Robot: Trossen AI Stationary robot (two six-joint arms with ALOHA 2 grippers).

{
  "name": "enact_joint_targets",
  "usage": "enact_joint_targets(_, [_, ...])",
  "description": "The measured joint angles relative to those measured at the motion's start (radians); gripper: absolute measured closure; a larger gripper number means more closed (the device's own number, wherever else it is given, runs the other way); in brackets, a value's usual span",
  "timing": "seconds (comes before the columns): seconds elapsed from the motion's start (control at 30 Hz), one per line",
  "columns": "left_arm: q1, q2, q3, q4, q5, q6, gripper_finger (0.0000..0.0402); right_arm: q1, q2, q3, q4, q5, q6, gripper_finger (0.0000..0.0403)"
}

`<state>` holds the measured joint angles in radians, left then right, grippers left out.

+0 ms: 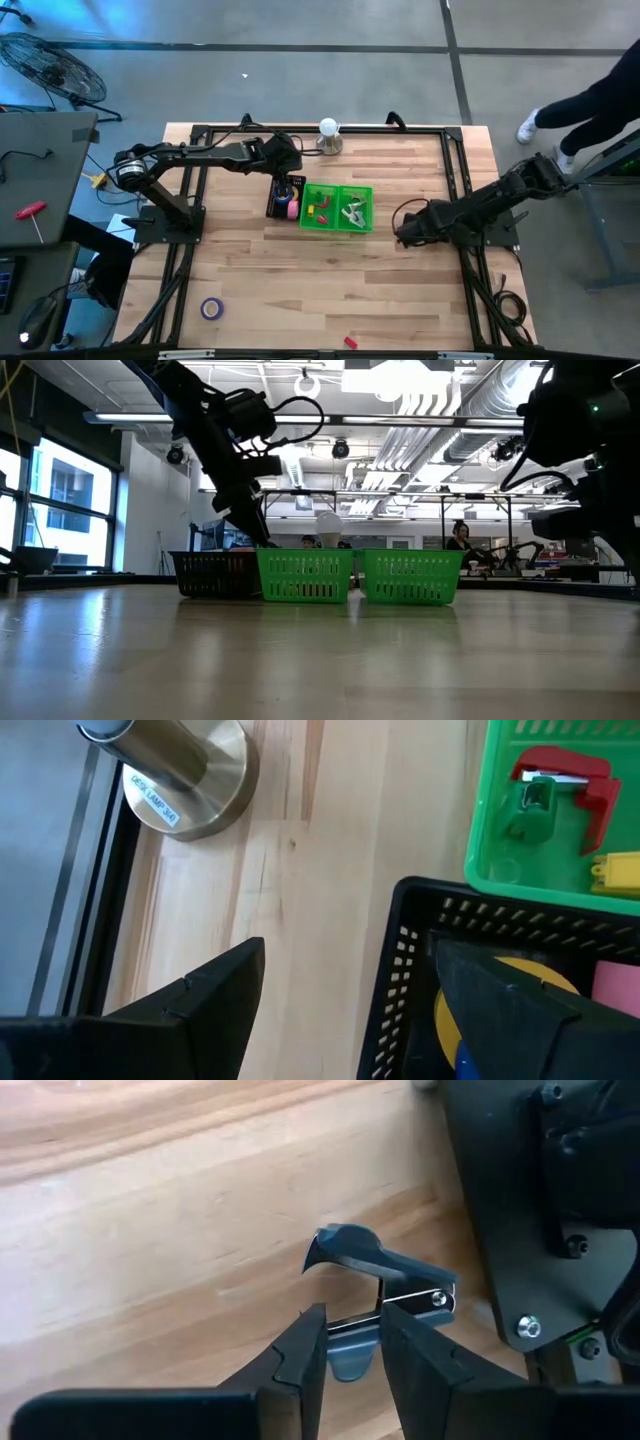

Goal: Pick and place Stapler, Stapler remover, tape
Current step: Put the black staple remover into the right green bin

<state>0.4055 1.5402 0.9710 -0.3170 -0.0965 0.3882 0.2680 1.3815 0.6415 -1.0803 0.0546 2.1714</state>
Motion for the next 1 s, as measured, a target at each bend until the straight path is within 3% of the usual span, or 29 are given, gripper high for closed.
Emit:
enact_joint_targets(0.4, [0.000, 0.000, 0.000, 0.001, -0.002, 0.000, 0.0113, -0.068, -0.004, -0.038, 0.163, -0.004, -0.097, 0.0314])
enact_joint_targets(1.0, [0.000, 0.000, 0.000, 0.001, 0.002, 0.000, 0.0113, -0.071, -0.001, -0.046, 0.189, 0.010, -0.222, 0.0314])
